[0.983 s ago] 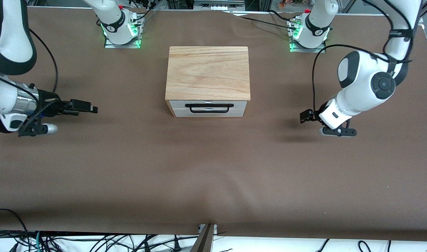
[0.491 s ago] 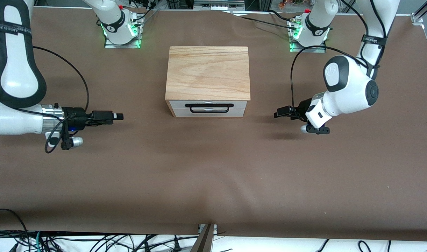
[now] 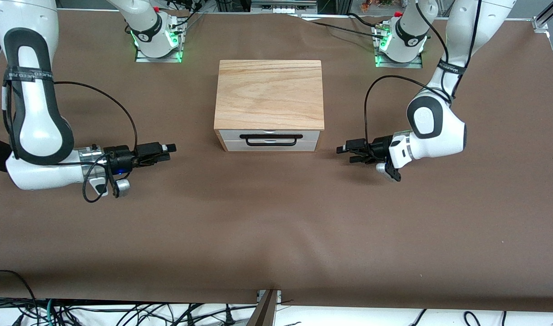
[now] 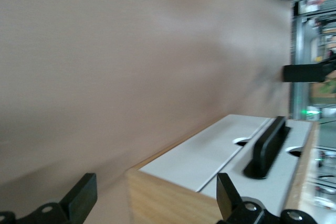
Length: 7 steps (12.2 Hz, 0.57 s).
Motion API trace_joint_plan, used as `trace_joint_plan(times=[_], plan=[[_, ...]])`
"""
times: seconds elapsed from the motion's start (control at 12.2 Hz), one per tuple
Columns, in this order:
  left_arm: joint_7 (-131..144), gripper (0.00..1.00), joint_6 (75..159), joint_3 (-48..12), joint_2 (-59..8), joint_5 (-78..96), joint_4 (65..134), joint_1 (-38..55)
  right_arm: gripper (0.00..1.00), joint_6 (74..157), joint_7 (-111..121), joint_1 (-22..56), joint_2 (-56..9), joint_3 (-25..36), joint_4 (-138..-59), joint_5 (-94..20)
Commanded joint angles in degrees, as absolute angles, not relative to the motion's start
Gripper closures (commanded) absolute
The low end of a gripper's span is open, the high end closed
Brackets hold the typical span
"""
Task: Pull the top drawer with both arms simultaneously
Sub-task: 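Move the left gripper toward the drawer handle while the right gripper approaches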
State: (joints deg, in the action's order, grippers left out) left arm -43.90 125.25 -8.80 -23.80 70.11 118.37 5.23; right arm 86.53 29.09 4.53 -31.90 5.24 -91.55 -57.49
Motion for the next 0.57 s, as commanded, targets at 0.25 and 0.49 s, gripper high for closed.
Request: trace_joint_plan(times=[0.25, 0.49], plan=[[-64.0, 0.0, 118.6, -13.2, -28.6, 92.4, 117.4, 5.3, 0.0, 87.5, 34.1, 6.5, -31.3, 4.8, -97.7, -66.2], [-69.3, 0.0, 112.6, -13.7, -32.2, 99.4, 117.2, 6.3, 0.0, 90.2, 37.2, 6.8, -32.2, 2.9, -100.4, -69.6]])
